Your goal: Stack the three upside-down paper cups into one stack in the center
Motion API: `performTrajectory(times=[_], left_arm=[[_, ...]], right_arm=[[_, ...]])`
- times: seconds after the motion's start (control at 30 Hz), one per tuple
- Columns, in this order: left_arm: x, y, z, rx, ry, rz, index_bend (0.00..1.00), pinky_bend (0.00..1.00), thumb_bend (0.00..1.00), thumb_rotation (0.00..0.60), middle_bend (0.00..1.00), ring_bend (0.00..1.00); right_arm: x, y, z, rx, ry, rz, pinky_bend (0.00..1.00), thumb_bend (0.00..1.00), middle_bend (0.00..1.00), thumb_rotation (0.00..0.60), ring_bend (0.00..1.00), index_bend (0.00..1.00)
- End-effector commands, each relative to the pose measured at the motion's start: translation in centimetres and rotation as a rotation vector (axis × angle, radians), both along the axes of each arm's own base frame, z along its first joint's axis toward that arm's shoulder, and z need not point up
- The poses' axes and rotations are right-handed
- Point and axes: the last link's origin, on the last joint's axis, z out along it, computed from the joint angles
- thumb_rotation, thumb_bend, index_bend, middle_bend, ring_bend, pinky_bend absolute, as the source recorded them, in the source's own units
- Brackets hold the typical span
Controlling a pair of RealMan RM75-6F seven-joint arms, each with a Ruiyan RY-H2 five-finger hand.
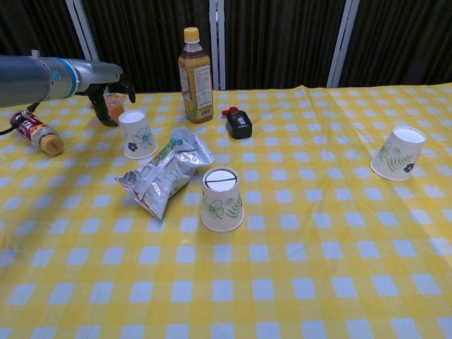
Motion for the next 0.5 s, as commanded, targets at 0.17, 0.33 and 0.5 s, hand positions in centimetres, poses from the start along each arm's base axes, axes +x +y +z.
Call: performTrajectory(times=[0.17,0.33,0.5], left_arm=[[0.4,0.0,-0.8,-0.019,0.002,-0.003,0.28,0.00,0.30,0.600,0.00,0.00],[0.4,-0.1,-1.3,-0.023,0.002,0.001,0.41,0.00,0.30,0.600,0.00,0.00],[0.5,-0.2,-1.3,-0.021,-0.003,-0.006,0.48,0.00,0.38,0.600,0.00,0.00]], right_arm=[[0.0,0.1,0.1,-0.003,0.001,0.000,0.00,0.00,0.00,0.600,0.00,0.00],[0.0,0.1,0.0,0.000,0.002,0.000,0.00,0.00,0.00,0.600,0.00,0.00],[0.1,0.1,0.0,0.001,0.004,0.004,0.00,0.00,0.00,0.600,0.00,0.00]])
